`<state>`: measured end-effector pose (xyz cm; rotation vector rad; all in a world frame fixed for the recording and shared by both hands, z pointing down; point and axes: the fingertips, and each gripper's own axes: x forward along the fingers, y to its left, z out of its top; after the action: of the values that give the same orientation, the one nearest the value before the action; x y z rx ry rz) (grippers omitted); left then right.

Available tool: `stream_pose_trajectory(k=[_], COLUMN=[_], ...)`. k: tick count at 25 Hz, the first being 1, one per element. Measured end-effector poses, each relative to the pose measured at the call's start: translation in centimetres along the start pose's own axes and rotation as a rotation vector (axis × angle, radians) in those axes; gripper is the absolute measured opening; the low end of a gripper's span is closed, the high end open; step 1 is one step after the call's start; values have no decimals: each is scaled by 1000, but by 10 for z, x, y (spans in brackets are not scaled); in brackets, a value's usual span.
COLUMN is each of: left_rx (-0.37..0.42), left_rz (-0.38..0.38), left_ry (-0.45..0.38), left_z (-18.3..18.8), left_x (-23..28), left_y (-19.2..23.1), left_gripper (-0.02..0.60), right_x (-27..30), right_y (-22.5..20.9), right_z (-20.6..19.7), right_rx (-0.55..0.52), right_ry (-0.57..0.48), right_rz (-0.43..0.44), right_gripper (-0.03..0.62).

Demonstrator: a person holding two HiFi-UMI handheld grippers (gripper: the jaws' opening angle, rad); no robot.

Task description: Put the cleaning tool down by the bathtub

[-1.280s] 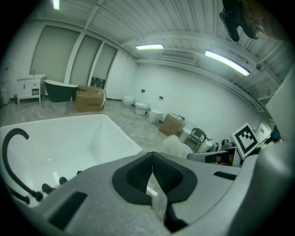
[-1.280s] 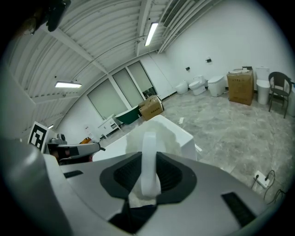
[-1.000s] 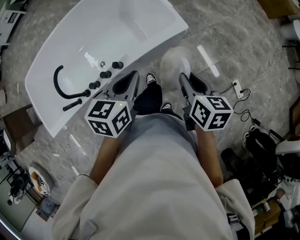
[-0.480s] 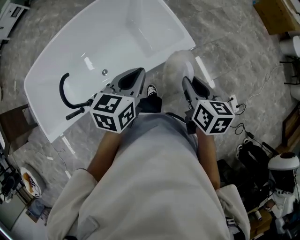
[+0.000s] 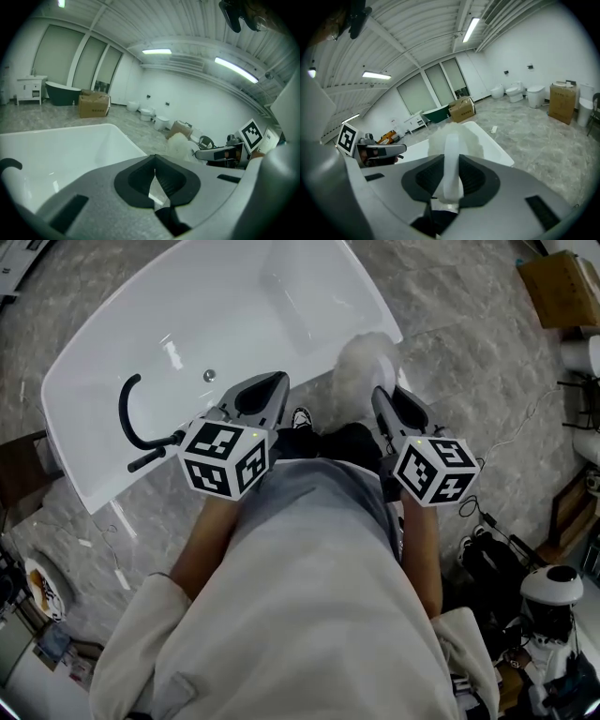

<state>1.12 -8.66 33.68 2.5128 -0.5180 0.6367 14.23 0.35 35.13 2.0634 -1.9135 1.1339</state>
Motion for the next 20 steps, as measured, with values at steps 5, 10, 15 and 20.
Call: stream_pose_trajectory(k=[5, 10, 15, 20], left_rx=[-33, -82, -134, -170], left_rz=[4, 45, 82, 109], left_ry=[-8, -21, -44, -51], left_z=[1, 2, 7, 9], left_x=[0, 5, 5, 15], left_y=[7, 18, 25, 29], left_gripper=[5, 5, 5, 5], right_x=[13, 30, 44, 60], right_y=[6, 2, 4, -5], right_z=[8, 9, 12, 19], right_rx=[-77, -115, -214, -261], right_ry=[42, 83, 116, 154], right_rz=[51, 98, 144, 173], right_gripper=[89, 89, 89, 89])
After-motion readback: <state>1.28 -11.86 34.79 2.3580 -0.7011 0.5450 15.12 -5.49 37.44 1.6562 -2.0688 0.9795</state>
